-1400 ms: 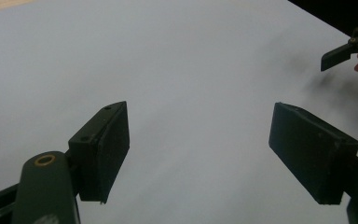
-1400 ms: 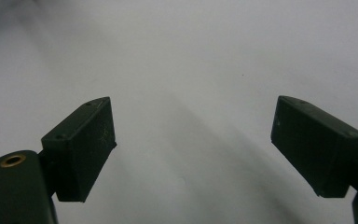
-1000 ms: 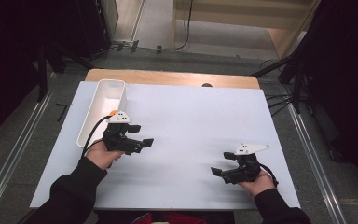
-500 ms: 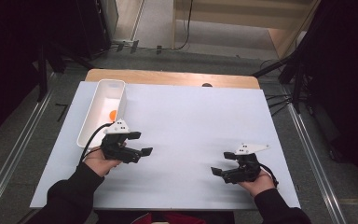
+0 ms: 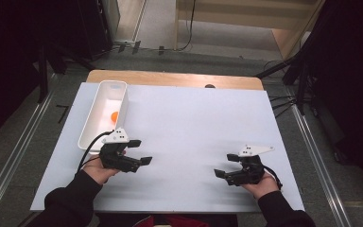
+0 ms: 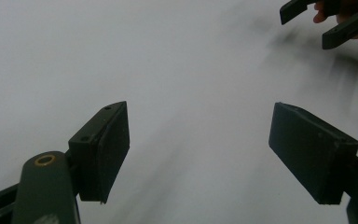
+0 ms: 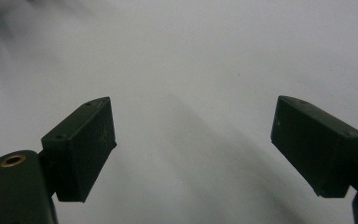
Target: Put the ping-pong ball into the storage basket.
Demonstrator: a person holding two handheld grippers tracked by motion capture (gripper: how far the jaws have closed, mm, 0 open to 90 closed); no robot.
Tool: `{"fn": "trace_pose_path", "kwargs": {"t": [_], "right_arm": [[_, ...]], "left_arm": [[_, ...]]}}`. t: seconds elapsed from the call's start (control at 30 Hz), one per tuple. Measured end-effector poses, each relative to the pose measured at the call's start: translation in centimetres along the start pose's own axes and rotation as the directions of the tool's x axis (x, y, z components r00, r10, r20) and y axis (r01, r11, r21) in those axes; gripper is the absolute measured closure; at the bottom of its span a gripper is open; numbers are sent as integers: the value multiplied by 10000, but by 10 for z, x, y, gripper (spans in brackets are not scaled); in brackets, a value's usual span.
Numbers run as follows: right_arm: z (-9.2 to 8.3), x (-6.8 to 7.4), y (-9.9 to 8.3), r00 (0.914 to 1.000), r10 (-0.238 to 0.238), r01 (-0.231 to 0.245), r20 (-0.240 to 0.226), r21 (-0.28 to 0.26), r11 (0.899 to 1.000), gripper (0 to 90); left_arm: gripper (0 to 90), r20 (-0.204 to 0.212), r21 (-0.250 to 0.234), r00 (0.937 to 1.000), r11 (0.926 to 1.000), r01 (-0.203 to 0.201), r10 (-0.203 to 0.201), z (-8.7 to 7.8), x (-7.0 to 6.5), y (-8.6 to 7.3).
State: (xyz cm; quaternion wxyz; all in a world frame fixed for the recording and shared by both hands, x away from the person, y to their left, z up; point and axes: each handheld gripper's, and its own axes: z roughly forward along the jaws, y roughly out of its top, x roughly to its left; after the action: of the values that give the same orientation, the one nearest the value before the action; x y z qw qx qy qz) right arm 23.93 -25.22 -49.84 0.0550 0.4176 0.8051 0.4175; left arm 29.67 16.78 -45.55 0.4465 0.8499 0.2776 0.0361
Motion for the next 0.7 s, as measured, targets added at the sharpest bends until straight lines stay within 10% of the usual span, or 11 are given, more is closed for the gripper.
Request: {"fn": "trace_pose_path", "kwargs": {"t": [0.7], "right_arm": [[0, 0, 0, 10000, 83, -82, 34, -199, 9998, 124]], "left_arm": [[207, 55, 234, 10000, 9997, 73, -74, -5, 0, -21]]}}
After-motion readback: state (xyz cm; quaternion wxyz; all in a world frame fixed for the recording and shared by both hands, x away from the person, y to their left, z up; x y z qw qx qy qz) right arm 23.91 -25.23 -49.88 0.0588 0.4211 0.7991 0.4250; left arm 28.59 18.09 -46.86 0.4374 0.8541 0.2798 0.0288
